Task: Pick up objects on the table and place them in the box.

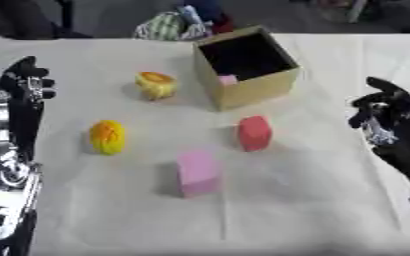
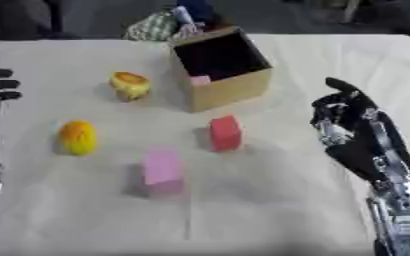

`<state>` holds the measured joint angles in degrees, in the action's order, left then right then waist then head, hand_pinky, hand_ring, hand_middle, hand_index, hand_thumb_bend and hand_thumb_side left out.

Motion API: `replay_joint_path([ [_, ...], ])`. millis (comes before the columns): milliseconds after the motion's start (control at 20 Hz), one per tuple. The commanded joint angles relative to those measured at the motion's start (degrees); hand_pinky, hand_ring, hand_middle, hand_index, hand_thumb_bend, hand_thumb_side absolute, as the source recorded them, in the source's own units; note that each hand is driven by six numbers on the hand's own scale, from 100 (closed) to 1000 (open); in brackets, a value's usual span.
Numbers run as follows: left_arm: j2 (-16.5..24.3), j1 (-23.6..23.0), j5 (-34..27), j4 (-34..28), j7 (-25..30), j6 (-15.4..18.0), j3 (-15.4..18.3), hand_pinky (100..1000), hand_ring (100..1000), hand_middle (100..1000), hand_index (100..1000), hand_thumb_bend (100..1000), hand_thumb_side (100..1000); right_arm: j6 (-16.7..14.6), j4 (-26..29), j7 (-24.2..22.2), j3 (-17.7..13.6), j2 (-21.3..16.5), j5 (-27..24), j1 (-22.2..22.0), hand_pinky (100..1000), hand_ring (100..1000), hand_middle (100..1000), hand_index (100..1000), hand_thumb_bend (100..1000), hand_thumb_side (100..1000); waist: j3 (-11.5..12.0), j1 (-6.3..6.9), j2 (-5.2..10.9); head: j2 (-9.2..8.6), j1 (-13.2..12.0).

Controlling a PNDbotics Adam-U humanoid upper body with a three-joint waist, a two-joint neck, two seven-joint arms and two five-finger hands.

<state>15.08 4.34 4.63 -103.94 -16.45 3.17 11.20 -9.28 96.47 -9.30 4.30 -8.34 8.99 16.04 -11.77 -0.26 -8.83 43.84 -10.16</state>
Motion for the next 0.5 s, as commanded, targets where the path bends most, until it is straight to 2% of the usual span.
replay_joint_path([
  [50,2.27,0.99,0.68,-1.13,-0.01,-0.30,0.74,625,651,641,832,100,716,-0.16,1.28,-0.07,-0.04,-0.47,0.30,0.40,546,537,611,901,100,447,-0.09,-0.54,0.78,0.28,0.16],
  [400,4.05,2.16,1.47,-1.18,0.09,-0.54,0.84,627,653,644,833,100,694,-0.15,1.26,-0.05,-0.04,-0.49,0.33,0.42,546,537,612,901,100,447,-0.08,-0.54,0.87,0.28,0.31],
  [500,5.77,3.17,2.11,-0.90,0.78,-0.87,0.41,630,656,648,836,100,649,-0.14,1.23,-0.07,-0.01,-0.58,0.36,0.47,546,537,612,902,100,447,-0.10,-0.49,0.94,0.28,0.46],
])
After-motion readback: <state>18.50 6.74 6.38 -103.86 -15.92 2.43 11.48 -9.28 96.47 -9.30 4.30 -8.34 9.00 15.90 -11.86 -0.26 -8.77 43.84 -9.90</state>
